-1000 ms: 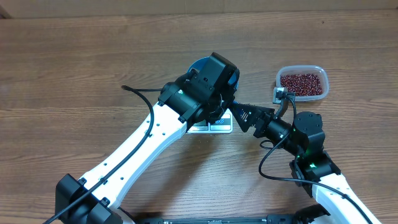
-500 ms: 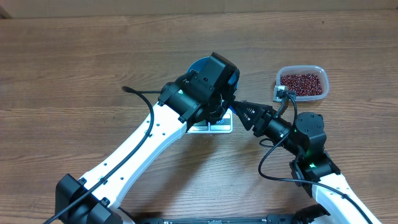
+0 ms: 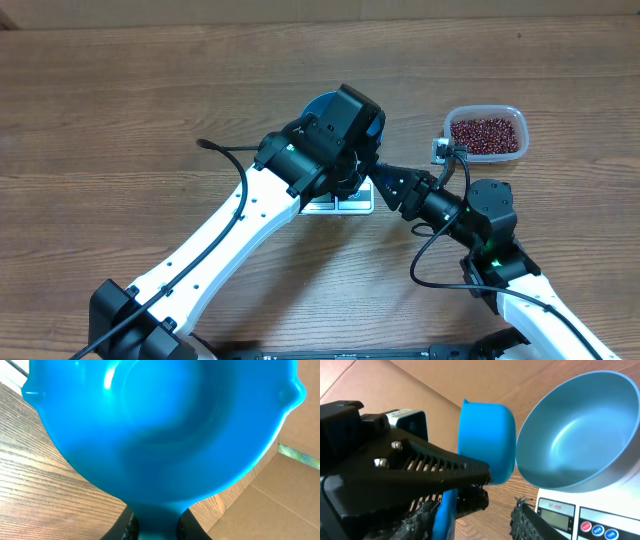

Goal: Scoop item into bowl and weigh 150g on scale
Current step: 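Grasp the scoop handle with the right gripper beside the left gripper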

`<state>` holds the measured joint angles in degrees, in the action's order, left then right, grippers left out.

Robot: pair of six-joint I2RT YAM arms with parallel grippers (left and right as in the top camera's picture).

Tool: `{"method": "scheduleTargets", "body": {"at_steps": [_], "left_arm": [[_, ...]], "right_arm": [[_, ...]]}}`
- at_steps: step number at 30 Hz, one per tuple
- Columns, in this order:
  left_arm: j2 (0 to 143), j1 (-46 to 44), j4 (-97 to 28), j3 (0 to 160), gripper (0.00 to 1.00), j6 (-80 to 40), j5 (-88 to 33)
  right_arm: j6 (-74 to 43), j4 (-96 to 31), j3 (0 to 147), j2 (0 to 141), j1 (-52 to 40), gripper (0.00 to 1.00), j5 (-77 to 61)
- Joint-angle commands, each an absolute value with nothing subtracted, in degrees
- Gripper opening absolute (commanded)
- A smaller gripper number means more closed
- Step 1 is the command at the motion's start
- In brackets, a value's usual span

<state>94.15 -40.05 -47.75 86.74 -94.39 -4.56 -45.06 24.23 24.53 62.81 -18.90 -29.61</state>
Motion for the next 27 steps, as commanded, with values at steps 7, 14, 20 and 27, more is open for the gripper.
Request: {"method": "scheduleTargets", "body": {"at_steps": [7, 14, 20, 27], "left_arm": [[94.63, -40.25, -47.75, 87.74, 0.04, -95.37, -5.61], [94.63, -40.25, -47.81, 87.74, 0.04, -95.33, -5.58], [94.63, -40.25, -47.92, 87.74, 0.49, -94.56, -5.58], [94.59, -40.14, -44.14, 87.9, 0.99, -79.13, -10.44]], "right_arm": [[-46.46, 27.83, 25.96, 64.86, -19.4, 0.35, -30.09], [-48.01, 28.23, 25.96, 64.86, -19.4, 0.12, -31.0], [-48.23, 28.18, 25.96, 64.86, -19.4, 0.04, -32.56], [-48.38, 27.64, 25.96, 64.86, -19.38, 0.04, -32.47]]}}
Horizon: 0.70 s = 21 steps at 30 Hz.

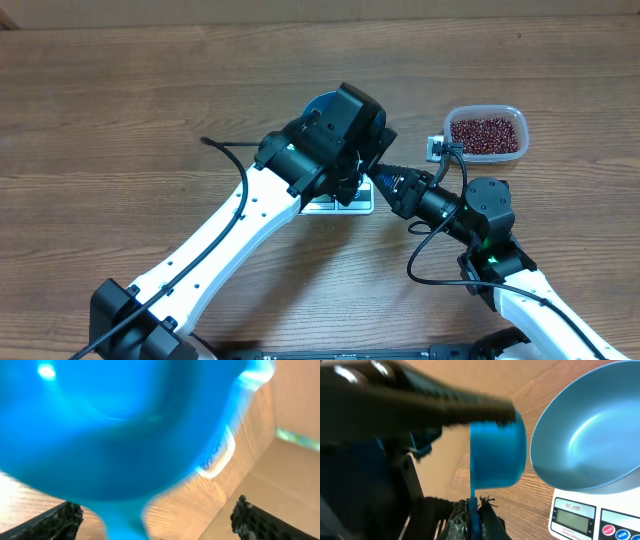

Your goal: Scoop item into bowl and weigh 150g on scale

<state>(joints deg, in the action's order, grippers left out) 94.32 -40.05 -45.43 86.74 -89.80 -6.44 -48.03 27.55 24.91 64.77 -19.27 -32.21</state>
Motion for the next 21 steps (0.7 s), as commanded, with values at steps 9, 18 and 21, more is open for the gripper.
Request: {"method": "scheduleTargets", "body": {"at_steps": [9, 18, 21], "left_arm": [[90.48, -40.1, -43.81, 91.09, 1.0, -53.67, -13.02], [76.42, -40.16, -48.03, 91.09, 0.99, -40.62, 1.74], [72.55, -40.16, -49.23, 91.09, 0.99, -36.97, 6.72]], "right_arm": [[-47.97, 22.9, 26.39, 64.53, -15.31, 0.04, -32.32], [-37.01, 5.23, 39.44, 59.79, -9.19, 0.04, -33.95], [-31.75, -3.64, 48.05, 59.22, -8.54, 0.04, -33.06]]}}
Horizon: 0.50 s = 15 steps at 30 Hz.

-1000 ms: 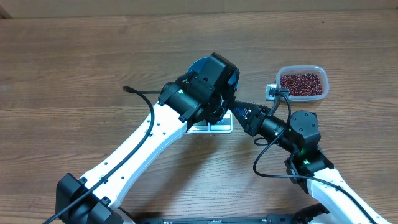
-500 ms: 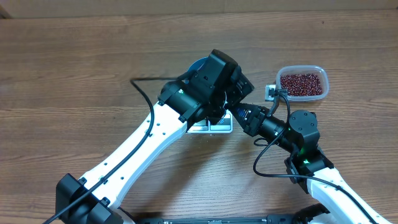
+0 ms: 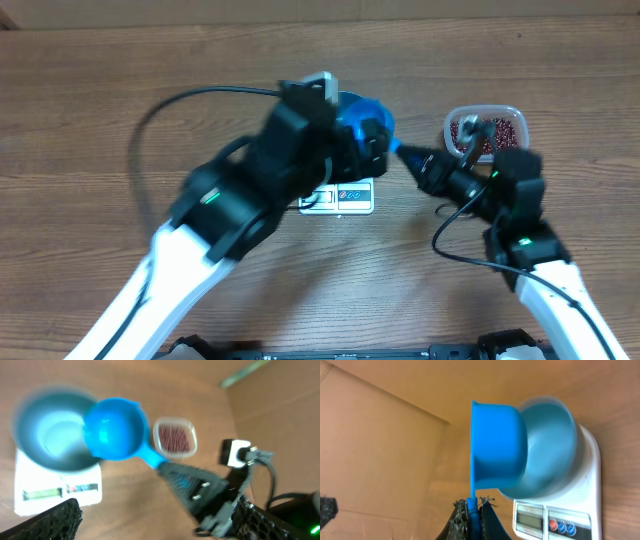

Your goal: Scoop item into bowl and weigh 150g on scale

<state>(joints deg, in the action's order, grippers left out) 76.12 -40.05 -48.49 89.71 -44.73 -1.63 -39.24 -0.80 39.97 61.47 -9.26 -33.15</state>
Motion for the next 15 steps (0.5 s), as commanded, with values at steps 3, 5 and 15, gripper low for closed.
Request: {"method": "scheduleTargets", "body": {"at_steps": [3, 5, 15], "left_arm": [[70.24, -40.16, -50.48, 91.07, 1.0, -32.88, 10.44], [70.0, -40.14, -51.77, 91.07, 0.99, -32.51, 12.99], [75.55, -40.1, -55.55, 90.78, 1.0, -32.51, 19.53]], "right_arm": [[-26.35, -13.76, 57.76, 59.24, -8.56, 0.04, -30.68], [-23.9, -21.39, 63.83, 59.24, -8.56, 0.04, -26.24], [-23.24, -49.58, 76.55, 56.31, -8.56, 0.04, -5.91]]}}
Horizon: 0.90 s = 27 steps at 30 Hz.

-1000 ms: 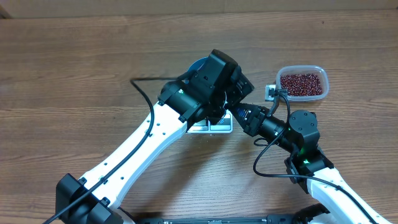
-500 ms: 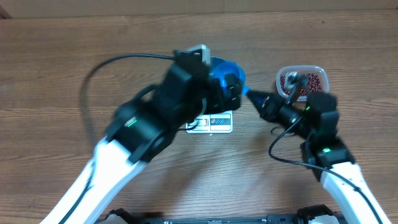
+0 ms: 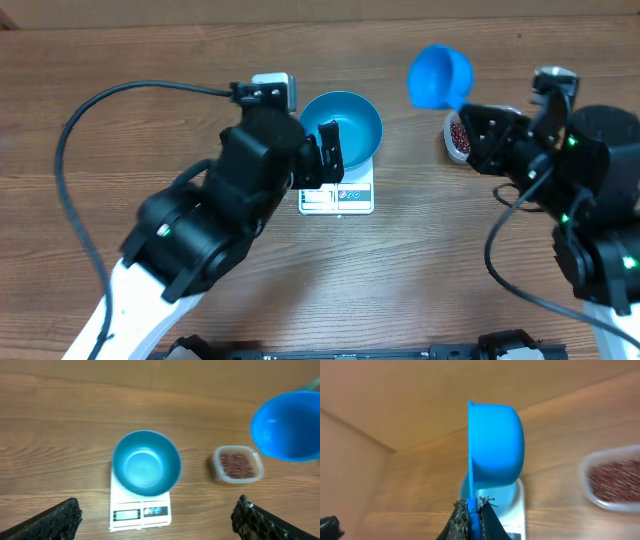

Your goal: Scoop item into bowl and weigh 150g on scale

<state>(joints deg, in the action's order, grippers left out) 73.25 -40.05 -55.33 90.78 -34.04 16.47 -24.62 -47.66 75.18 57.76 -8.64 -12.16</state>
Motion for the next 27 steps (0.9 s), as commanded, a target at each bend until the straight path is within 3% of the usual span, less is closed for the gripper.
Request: {"method": "scheduleTargets", "body": {"at_steps": [1, 10, 11, 13, 14, 20, 23, 27], "left_arm": [[76.47, -40.1, -55.57, 90.78, 1.0, -32.53, 19.49], [83.68, -40.12, -59.46, 90.78, 1.0, -31.24, 17.76], [84.25, -40.12, -60.05, 90.78, 0.93, -31.24, 17.74], [85.43, -40.14, -61.91, 90.78, 0.18, -31.24, 17.76], [85.76, -40.16, -62.57, 90.78, 0.04, -31.27, 17.76], [87.77, -40.21, -65.3, 88.42, 0.05, -30.39, 17.02], [87.81, -40.21, -60.31, 82.5, 0.05, -26.55, 15.75], [87.81, -40.21, -49.74, 73.43, 0.04, -18.74, 4.86]], "right_arm": [[-22.57, -51.22, 76.55, 55.86, -8.56, 0.04, -4.4], [-20.05, -64.07, 76.53, 56.99, -8.56, 0.04, 7.7], [-20.05, -64.86, 76.53, 57.43, -8.56, 0.04, 7.73], [-20.05, -66.04, 76.53, 58.39, -8.56, 0.04, 7.7], [-20.05, -66.37, 76.53, 58.72, -8.56, 0.04, 7.7], [-20.1, -66.78, 76.51, 59.99, -8.56, 0.04, 7.68], [-20.14, -66.85, 76.51, 60.03, -8.56, 0.04, 7.66], [-20.1, -67.26, 76.51, 60.03, -8.56, 0.04, 7.68]]}}
